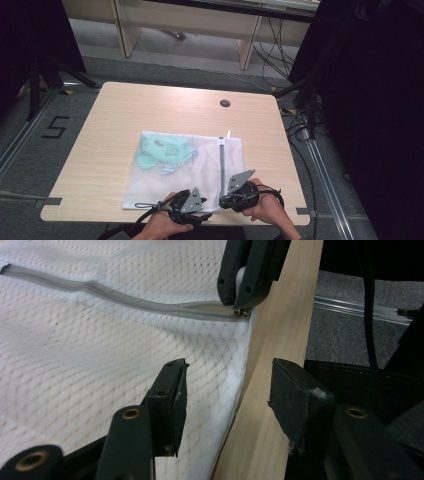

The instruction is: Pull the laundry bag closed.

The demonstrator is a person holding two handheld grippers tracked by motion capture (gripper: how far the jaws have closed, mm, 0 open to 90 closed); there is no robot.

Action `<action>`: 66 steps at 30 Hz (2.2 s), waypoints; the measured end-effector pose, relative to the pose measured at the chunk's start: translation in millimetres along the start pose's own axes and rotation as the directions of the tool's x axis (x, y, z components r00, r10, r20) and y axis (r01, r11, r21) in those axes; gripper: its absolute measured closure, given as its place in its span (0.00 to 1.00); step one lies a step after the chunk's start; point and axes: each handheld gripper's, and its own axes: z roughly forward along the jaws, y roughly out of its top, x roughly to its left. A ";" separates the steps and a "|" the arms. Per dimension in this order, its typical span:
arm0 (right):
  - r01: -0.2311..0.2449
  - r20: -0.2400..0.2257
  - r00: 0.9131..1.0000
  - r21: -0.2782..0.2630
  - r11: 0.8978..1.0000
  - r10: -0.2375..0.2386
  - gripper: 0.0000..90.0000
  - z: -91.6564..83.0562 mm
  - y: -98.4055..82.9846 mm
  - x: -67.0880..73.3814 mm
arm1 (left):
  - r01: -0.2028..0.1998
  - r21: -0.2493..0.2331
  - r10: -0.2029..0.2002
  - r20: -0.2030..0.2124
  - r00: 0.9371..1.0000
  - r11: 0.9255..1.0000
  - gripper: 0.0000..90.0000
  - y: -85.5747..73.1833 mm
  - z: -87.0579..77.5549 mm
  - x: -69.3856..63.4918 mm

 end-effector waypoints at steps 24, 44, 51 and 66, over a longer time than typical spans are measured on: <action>-0.009 -0.011 1.000 -0.022 1.000 0.009 0.96 0.4 4.3 0.2 | -0.050 -0.025 0.050 -0.009 0.999 0.998 0.86 0.7 18.7 -3.9; -0.021 -0.014 1.000 0.000 1.000 0.021 0.96 4.3 1.7 -4.5 | -0.180 0.020 0.180 0.007 0.984 0.983 0.98 4.9 16.2 -4.4; -0.019 -0.025 0.999 0.024 1.000 0.019 0.96 8.0 1.9 -7.4 | -0.142 0.009 0.142 0.035 0.989 0.990 0.98 4.0 18.6 -8.4; -0.045 -0.051 0.998 0.023 0.999 0.046 0.96 7.2 3.3 -7.9 | -0.127 0.000 0.127 0.023 0.992 0.992 0.90 6.8 19.2 -6.0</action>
